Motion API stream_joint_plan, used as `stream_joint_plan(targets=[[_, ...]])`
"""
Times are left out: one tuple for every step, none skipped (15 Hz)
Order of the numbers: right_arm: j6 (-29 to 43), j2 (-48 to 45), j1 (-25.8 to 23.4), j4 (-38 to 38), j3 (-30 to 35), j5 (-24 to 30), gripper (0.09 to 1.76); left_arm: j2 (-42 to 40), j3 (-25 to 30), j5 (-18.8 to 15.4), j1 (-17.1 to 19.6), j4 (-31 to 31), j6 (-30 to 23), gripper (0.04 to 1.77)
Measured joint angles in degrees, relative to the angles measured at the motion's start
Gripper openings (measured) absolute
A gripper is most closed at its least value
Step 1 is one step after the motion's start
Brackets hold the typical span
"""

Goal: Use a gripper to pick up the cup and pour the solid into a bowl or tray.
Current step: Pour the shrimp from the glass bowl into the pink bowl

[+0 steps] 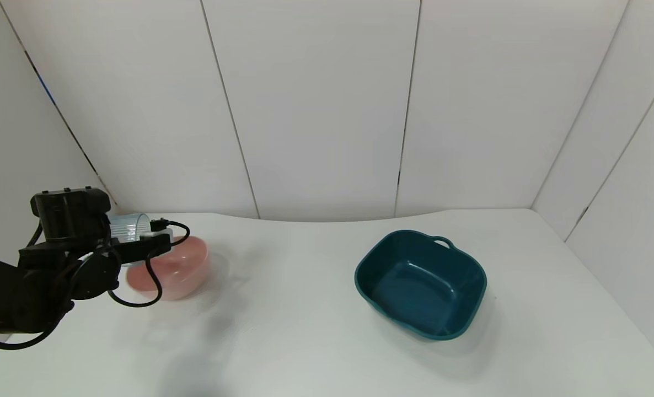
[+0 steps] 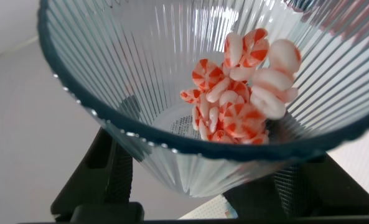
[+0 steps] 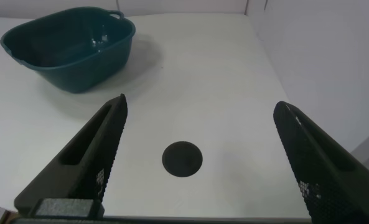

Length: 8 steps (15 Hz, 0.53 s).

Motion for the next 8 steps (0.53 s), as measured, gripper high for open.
stream_joint_plan(targets=[[0.0, 0.0, 0.0, 0.0, 0.0, 0.0, 1.71, 0.1, 0.0, 0.9, -0.4, 0.0, 0.4, 1.26], [0.0, 0.0, 0.0, 0.0, 0.0, 0.0, 1.71, 0.3, 0.0, 2.0, -0.9, 0.0, 0.8, 1.26], [0.0, 0.0, 0.0, 0.0, 0.0, 0.0, 1.71, 0.5, 0.1, 3.0, -1.3, 0.0, 1.0, 1.26], [0.0, 0.0, 0.0, 0.0, 0.0, 0.0, 1.71, 0.8, 0.1, 3.7, -1.6, 0.0, 1.4, 1.26], [0.0, 0.0, 0.0, 0.0, 0.0, 0.0, 1.71, 1.0, 0.1, 4.7, -2.0, 0.0, 1.7, 1.26], [0.0, 0.0, 0.0, 0.0, 0.0, 0.0, 1.71, 1.2, -0.1, 5.8, -2.3, 0.0, 2.5, 1.26], [0.0, 0.0, 0.0, 0.0, 0.0, 0.0, 1.71, 1.4, -0.3, 6.6, -2.6, 0.0, 3.3, 1.26], [0.0, 0.0, 0.0, 0.0, 0.0, 0.0, 1.71, 1.6, -0.5, 7.2, -3.0, 0.0, 3.7, 1.26]])
